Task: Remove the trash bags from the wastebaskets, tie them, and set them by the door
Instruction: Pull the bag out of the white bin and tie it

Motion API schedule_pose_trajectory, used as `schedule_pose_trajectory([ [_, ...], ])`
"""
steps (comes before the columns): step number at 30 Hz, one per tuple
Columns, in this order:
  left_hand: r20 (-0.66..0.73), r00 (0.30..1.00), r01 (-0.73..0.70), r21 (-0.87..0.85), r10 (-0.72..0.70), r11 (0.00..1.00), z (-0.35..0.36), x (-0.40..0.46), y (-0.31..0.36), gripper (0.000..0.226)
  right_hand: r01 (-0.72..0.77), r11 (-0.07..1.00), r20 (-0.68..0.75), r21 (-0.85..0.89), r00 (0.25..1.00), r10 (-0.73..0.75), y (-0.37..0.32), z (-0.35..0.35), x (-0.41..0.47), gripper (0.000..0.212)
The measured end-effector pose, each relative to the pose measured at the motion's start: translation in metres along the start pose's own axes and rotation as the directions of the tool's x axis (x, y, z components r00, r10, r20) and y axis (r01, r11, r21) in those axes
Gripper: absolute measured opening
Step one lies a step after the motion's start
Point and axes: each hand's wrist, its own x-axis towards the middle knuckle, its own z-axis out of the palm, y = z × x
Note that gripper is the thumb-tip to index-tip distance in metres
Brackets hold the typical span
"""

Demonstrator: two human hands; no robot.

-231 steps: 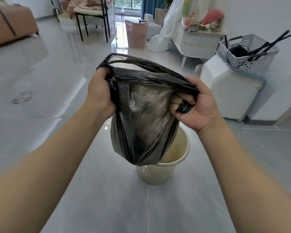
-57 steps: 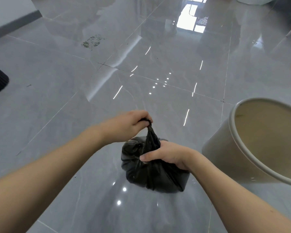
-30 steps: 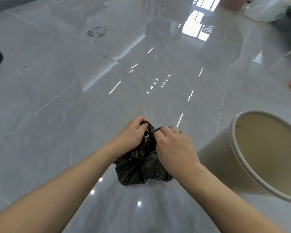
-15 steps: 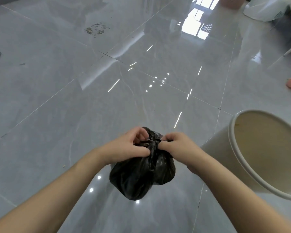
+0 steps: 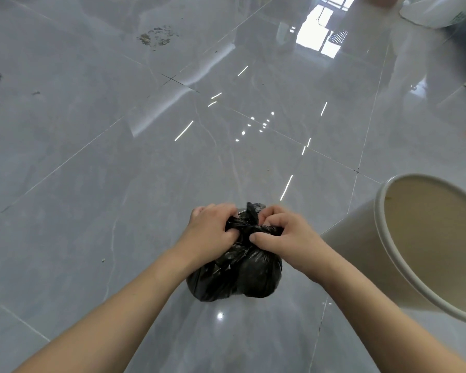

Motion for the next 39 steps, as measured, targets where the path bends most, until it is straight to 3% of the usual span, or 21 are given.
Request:
schedule_pose_trajectory([
  [6,0.009,1.0,0.009,-0.022,-0.009,1.0,0.003,0.004,-0.003,0.016,-0.237,0.911,0.103,0.336,0.971,0.214,0.003,-0.007,-0.005,0.013],
  [10,-0.004,0.999,0.048,-0.028,-0.048,0.998,0.001,0.006,-0.011,0.024,-0.412,0.906,0.232,0.094,0.894,0.383,0.002,-0.013,-0.001,0.006],
  [11,0.003,0.999,0.052,-0.031,-0.052,0.998,0.001,0.006,-0.012,0.025,-0.424,0.905,0.268,0.032,0.876,0.401,0.002,-0.014,-0.001,0.016],
  [14,0.048,0.998,0.047,-0.045,-0.045,0.998,-0.001,0.004,-0.008,0.027,-0.503,0.858,0.325,0.105,0.833,0.448,-0.002,-0.01,0.001,0.017],
  [17,0.157,0.987,0.041,-0.118,-0.022,0.992,-0.013,-0.006,-0.006,0.048,-0.516,0.787,0.385,0.339,0.839,0.384,0.003,-0.008,0.006,0.017],
  [20,0.11,0.992,0.094,-0.3,-0.063,0.949,-0.03,-0.028,-0.01,0.053,-0.466,0.717,0.319,0.518,0.883,0.344,0.009,-0.005,0.012,0.016],
  [22,0.059,0.993,0.117,-0.317,-0.103,0.941,-0.035,-0.045,-0.007,0.044,-0.445,0.724,0.297,0.527,0.895,0.333,0.009,-0.001,0.012,0.014],
  [25,0.071,0.991,0.126,-0.297,-0.109,0.947,-0.027,-0.064,0.004,0.043,-0.44,0.766,0.25,0.469,0.898,0.362,0.007,0.008,0.012,0.026],
  [27,0.133,0.982,0.169,-0.333,-0.131,0.928,-0.018,-0.069,0.014,0.049,-0.424,0.816,0.205,0.393,0.905,0.372,0.004,0.014,0.013,0.028],
  [29,0.156,0.976,0.198,-0.353,-0.151,0.914,-0.011,-0.067,0.019,0.041,-0.359,0.897,0.122,0.259,0.933,0.339,0.003,0.02,0.015,0.023],
  [31,0.185,0.963,0.253,-0.375,-0.195,0.892,-0.012,-0.065,0.012,0.035,-0.225,0.974,-0.121,-0.028,0.968,0.22,0.009,0.019,0.017,0.021],
  [32,0.226,0.947,0.303,-0.391,-0.229,0.869,-0.016,-0.066,0.003,0.034,-0.166,0.959,-0.235,-0.23,0.966,0.11,0.016,0.015,0.018,0.022],
  [33,0.276,0.923,0.363,-0.386,-0.269,0.848,-0.019,-0.068,-0.01,0.034,-0.138,0.901,-0.288,-0.412,0.957,0.015,0.024,0.009,0.017,0.023],
  [35,0.324,0.875,0.443,-0.235,-0.36,0.865,-0.024,-0.074,-0.039,0.037,-0.098,0.752,-0.239,-0.652,0.968,-0.081,0.038,-0.001,0.011,0.028],
  [37,0.322,0.855,0.434,-0.012,-0.407,0.901,-0.023,-0.078,-0.056,0.035,-0.038,0.563,-0.125,-0.826,0.985,-0.117,0.047,0.003,0.005,0.032],
  [39,0.28,0.877,0.38,0.091,-0.39,0.92,-0.021,-0.075,-0.055,0.034,-0.005,0.411,-0.05,-0.912,0.994,-0.1,0.046,0.011,0.003,0.045],
])
